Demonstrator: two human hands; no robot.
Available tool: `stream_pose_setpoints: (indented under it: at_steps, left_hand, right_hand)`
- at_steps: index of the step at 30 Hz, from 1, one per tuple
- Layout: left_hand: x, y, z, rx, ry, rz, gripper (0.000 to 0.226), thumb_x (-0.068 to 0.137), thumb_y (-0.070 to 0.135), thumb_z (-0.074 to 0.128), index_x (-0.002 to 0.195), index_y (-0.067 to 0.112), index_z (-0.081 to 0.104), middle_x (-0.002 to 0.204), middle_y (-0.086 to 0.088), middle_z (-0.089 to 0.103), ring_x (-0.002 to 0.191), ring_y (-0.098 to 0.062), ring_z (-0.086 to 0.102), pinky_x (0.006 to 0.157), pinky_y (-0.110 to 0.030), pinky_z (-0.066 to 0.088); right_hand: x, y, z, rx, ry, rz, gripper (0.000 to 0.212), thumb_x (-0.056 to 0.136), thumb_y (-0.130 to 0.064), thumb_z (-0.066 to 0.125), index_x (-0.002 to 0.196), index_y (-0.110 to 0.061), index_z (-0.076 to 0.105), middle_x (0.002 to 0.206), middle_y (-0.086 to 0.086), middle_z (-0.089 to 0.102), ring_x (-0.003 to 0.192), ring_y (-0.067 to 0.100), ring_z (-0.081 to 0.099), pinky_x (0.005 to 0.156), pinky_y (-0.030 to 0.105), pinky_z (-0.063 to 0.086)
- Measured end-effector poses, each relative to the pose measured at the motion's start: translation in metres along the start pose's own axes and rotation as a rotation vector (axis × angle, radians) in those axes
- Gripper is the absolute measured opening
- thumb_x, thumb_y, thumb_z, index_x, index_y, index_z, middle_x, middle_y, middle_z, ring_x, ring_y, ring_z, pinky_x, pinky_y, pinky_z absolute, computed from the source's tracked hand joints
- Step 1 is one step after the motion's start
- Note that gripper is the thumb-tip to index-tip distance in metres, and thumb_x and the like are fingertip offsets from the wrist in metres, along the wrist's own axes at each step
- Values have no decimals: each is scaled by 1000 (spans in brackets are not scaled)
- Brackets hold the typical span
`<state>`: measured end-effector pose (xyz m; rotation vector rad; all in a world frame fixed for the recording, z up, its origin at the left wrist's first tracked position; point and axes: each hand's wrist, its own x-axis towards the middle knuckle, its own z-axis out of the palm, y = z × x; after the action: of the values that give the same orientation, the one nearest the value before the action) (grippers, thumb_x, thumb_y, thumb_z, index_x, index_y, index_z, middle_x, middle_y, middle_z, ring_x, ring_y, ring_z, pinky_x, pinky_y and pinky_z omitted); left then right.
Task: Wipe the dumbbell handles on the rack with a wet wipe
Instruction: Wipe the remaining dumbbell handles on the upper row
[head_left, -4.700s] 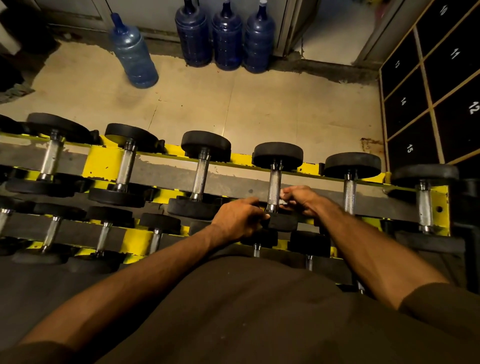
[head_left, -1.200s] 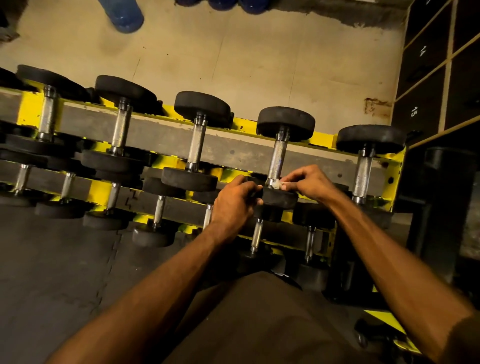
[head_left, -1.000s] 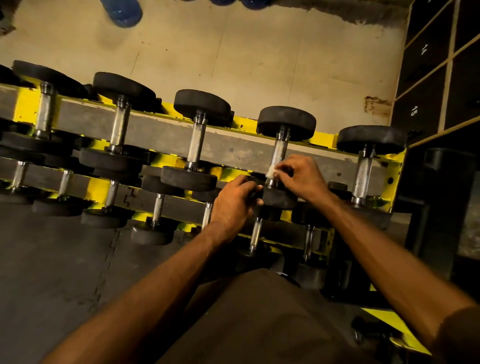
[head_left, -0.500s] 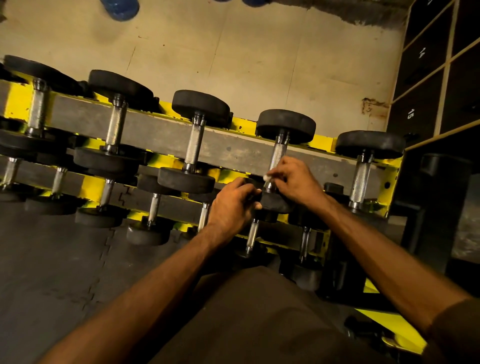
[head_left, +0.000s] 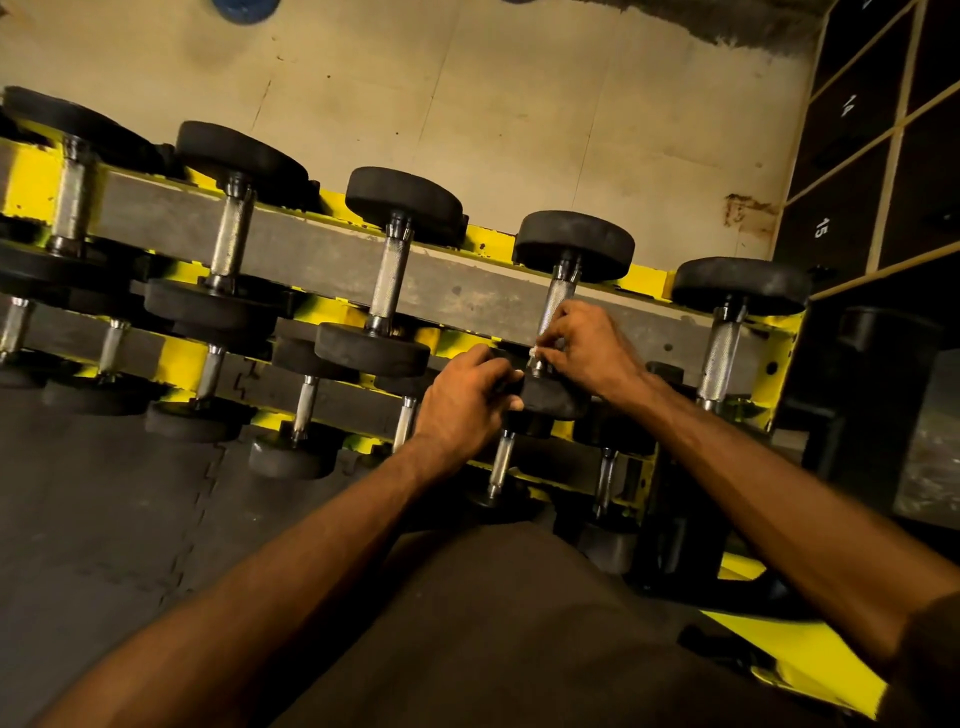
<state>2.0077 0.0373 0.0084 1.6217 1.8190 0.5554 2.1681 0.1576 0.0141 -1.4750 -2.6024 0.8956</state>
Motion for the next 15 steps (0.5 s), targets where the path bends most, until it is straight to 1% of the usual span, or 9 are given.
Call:
stream_pose_setpoints:
  at_steps: [3, 4, 5, 8, 9, 11, 13, 14, 15]
  left_hand:
    - [1, -1, -1, -4, -5, 4, 22, 84, 23, 80, 102, 16, 70, 99, 3, 54, 92, -20, 56, 74, -46, 56]
    - [1, -1, 0, -6, -3, 0, 21, 84, 24, 80, 101, 17, 70, 98, 3, 54, 92, -20, 56, 73, -46, 56]
    - [1, -1, 0, -6, 3, -3, 20, 84, 24, 79, 100, 17, 70, 97, 5, 53, 90, -20, 56, 72, -46, 56]
    - [0, 0, 1, -17, 18, 4, 18, 84, 23, 79, 98, 18, 70, 93, 9, 47, 88, -20, 55, 71, -46, 55]
    - [0, 0, 1, -21, 17, 3, 18, 85, 23, 79, 99, 18, 70, 93, 10, 46, 89, -19, 55, 72, -46, 56]
    - [-1, -1, 1, -21, 11, 1, 19, 85, 24, 79, 101, 18, 70, 94, 10, 47, 91, -18, 55, 73, -45, 56]
    - [0, -2, 1, -28, 15, 7, 19, 84, 24, 79, 100, 19, 70, 94, 11, 47, 91, -17, 55, 73, -45, 55]
    - [0, -3, 1, -32, 18, 9, 20, 84, 23, 80, 100, 19, 70, 93, 12, 46, 92, -17, 55, 74, -44, 55]
    - [0, -2, 1, -35, 21, 12, 20, 84, 22, 80, 101, 18, 70, 94, 13, 45, 92, -17, 55, 74, -43, 55]
  right_hand:
    - [15, -6, -2, -41, 160, 40, 21, 90, -17, 71, 108, -6, 75, 106, 7, 59, 95, 18, 56, 79, 27, 50]
    - [17, -7, -2, -72, 149, 32, 21, 90, -16, 70, 108, -5, 74, 106, 8, 58, 95, 19, 56, 78, 27, 49]
    - [19, -9, -1, -141, 68, -15, 20, 91, -16, 68, 107, -5, 73, 105, 7, 57, 97, 20, 56, 78, 28, 50]
    - [19, -22, -4, -292, -301, -168, 15, 92, -15, 65, 103, -6, 70, 101, 7, 55, 98, 25, 59, 82, 33, 52]
    - [22, -27, -7, -321, -341, -170, 15, 92, -15, 65, 103, -6, 69, 103, 8, 57, 97, 25, 60, 81, 33, 52]
    - [35, -35, -14, -399, -262, -118, 17, 94, -12, 63, 108, -3, 67, 110, 13, 59, 96, 27, 60, 78, 34, 50]
    - [49, -41, -14, -480, -162, -19, 23, 94, -10, 61, 114, 1, 65, 116, 17, 58, 99, 32, 60, 79, 41, 51]
    - [53, -47, -12, -520, -192, -5, 25, 95, -10, 59, 116, 1, 65, 116, 18, 58, 98, 32, 60, 79, 41, 51]
    - [55, -54, -9, -539, -288, -30, 24, 96, -11, 58, 116, 0, 65, 113, 16, 59, 93, 29, 59, 79, 40, 51]
